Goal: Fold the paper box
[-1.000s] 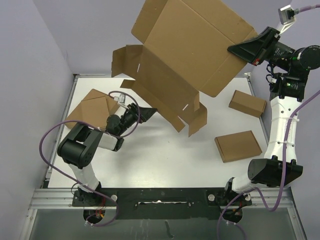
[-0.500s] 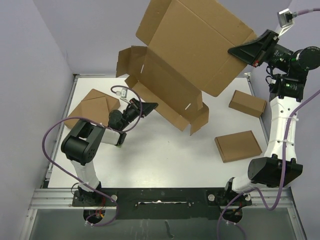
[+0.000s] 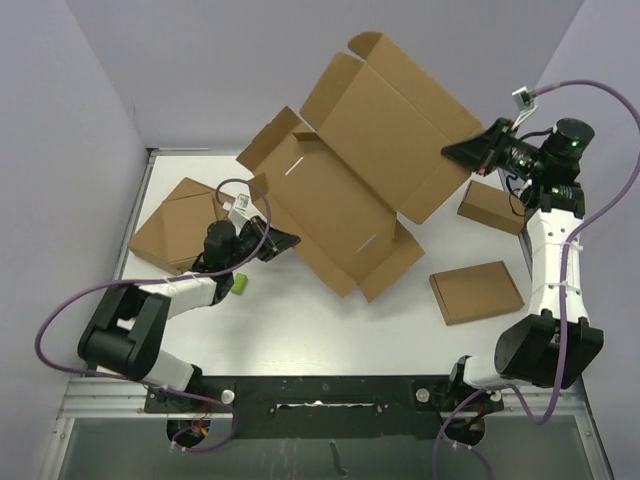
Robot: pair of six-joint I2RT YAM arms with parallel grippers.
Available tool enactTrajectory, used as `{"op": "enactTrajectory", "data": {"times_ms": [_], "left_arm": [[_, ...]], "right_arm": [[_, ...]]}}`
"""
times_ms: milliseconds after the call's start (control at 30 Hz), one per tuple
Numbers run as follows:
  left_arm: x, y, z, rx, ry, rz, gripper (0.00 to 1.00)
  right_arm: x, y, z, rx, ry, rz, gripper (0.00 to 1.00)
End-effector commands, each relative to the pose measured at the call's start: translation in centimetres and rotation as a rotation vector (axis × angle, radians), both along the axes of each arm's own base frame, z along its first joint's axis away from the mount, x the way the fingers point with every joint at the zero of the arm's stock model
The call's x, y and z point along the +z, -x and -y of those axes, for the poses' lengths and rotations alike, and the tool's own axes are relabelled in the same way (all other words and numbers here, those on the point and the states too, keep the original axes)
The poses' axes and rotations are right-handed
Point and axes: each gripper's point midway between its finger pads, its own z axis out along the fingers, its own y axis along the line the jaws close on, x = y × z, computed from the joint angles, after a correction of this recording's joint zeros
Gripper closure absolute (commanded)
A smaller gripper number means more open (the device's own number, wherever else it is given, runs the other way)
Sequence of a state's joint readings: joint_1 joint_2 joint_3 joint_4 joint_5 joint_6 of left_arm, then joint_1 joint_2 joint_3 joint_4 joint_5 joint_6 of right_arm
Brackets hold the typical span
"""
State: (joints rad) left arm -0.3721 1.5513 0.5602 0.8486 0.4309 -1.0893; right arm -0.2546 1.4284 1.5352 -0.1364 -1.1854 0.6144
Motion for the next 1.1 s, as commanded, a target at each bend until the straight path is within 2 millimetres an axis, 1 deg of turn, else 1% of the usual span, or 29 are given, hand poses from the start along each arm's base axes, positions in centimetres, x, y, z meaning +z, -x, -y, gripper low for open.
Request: {"op": "enactTrajectory", "data": {"times_ms": [0, 67, 133, 200, 333, 367, 400, 500, 733, 833, 1067], "left_arm": [[-1.6, 3.4, -1.7, -0.042, -0.22, -0.145, 1.0], [-2.0, 4.4, -2.5, -0.046, -0.286, -0.194, 1.0], [-2.6, 5.1, -3.4, -0.039, -0.359, -0.221, 1.0], [-3.3, 5.4, -4.1, -0.036, -0.412, -0.248, 1.0], [-4.6, 5.8, -4.7, -0.064, -0.5, -0.318, 1.0], [-5.3, 6.1, -4.8, -0.075, -0.522, -0.343, 1.0], [-5.0, 5.9, -4.6, -0.085, -0.534, -0.341, 1.0], [-5.2, 5.9, -4.4, -0.095, -0.585, -0.353, 1.0], [-6.0, 5.8, -4.9, -0.083, -0.628, -0.377, 1.0], [-6.2, 5.9, -4.8, -0.088, -0.623, -0.377, 1.0], [-6.1, 6.1, -3.6, -0.123, -0.55, -0.368, 1.0]], "right_arm": [[-5.9, 1.2, 0.3, -0.041, 0.147, 0.018, 1.0], [-9.3, 1.3, 0.5, -0.06, 0.182, -0.025, 1.0], [-12.1, 1.5, 0.8, -0.074, 0.218, -0.061, 1.0], [-14.5, 1.8, 1.1, -0.078, 0.241, -0.099, 1.0], [-19.0, 2.8, 0.9, -0.064, 0.26, -0.187, 1.0], [-19.8, 3.0, 0.8, -0.059, 0.261, -0.204, 1.0], [-20.5, 3.1, 0.9, -0.059, 0.266, -0.215, 0.99], [-21.7, 3.3, 1.1, -0.059, 0.286, -0.224, 0.98], [-22.1, 3.8, 0.8, -0.038, 0.274, -0.225, 0.99], [-22.3, 4.0, 0.4, -0.021, 0.246, -0.237, 0.99], [-23.5, 3.9, 0.7, -0.032, 0.269, -0.267, 0.99]]}}
